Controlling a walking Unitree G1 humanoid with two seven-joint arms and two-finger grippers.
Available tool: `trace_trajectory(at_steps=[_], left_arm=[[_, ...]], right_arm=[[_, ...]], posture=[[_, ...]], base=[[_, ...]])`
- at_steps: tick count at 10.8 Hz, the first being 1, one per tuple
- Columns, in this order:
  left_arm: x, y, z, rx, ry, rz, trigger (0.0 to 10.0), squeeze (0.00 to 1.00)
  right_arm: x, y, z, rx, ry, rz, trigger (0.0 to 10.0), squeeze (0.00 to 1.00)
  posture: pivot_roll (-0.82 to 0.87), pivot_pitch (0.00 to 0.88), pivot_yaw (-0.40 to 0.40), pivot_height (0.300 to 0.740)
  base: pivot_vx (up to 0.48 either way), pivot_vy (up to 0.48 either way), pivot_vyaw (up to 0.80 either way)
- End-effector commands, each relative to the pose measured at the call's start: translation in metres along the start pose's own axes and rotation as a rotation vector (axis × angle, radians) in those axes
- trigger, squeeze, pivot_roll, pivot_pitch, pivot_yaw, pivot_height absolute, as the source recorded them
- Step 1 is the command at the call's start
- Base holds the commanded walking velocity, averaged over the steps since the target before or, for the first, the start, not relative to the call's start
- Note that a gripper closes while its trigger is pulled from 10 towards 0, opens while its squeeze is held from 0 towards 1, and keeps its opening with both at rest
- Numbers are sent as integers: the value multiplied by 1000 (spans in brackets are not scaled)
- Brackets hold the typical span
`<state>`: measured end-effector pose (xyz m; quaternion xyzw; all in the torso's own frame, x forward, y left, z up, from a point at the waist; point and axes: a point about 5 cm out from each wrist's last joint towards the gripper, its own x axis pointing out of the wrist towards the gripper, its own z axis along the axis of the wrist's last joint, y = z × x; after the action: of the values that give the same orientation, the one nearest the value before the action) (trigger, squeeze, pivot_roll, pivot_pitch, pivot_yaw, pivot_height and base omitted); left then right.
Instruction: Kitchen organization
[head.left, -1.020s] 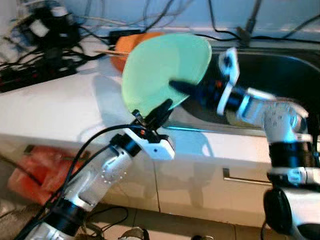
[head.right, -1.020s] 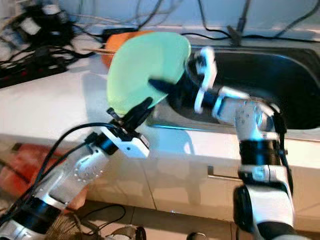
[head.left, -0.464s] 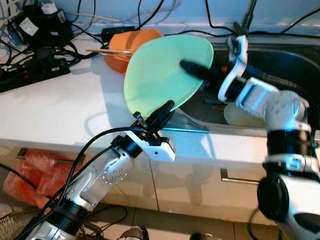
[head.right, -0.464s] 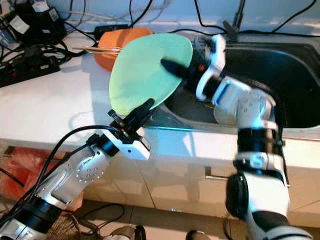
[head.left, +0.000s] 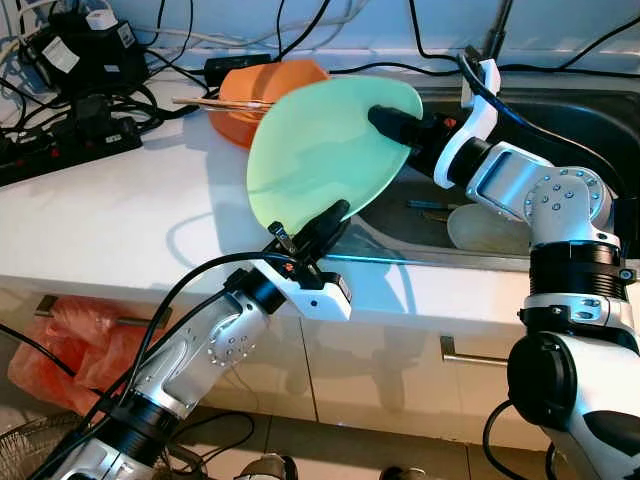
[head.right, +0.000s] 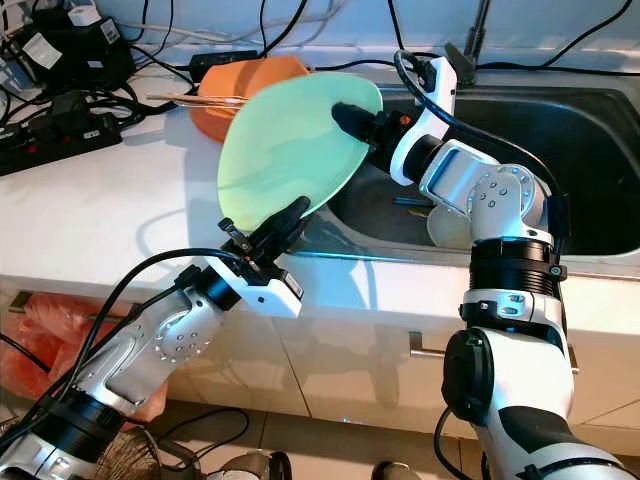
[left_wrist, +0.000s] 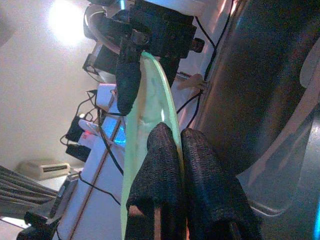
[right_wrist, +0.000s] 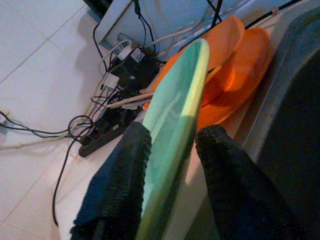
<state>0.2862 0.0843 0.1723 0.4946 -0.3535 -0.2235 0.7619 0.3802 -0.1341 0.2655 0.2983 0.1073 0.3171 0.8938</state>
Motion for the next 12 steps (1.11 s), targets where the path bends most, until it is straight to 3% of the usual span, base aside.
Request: trace_trajectory(at_steps=[1,4,11,12], left_arm=[[-1,1,1,3,-21,28,0,0],[-1,-1,0,18,-23,20,0,0],[2,0,-2,47,-31,28,0,0],[2,0,-2,54,-28,28,1686,0]], right_arm=[[-1,-14,-9,31,49,-100,0,0],[-2,-17,-9,43,83,-162,0,0],[-2,-14,-9,80,99,-162,0,0],[-2,-14,-9,83,97,-161,0,0]], posture=[[26,128,65,740],[21,130,61,740],[20,132,57,740],[17,128,59,740]], base=[[0,0,0],[0,0,0],[0,0,0],[0,0,0]])
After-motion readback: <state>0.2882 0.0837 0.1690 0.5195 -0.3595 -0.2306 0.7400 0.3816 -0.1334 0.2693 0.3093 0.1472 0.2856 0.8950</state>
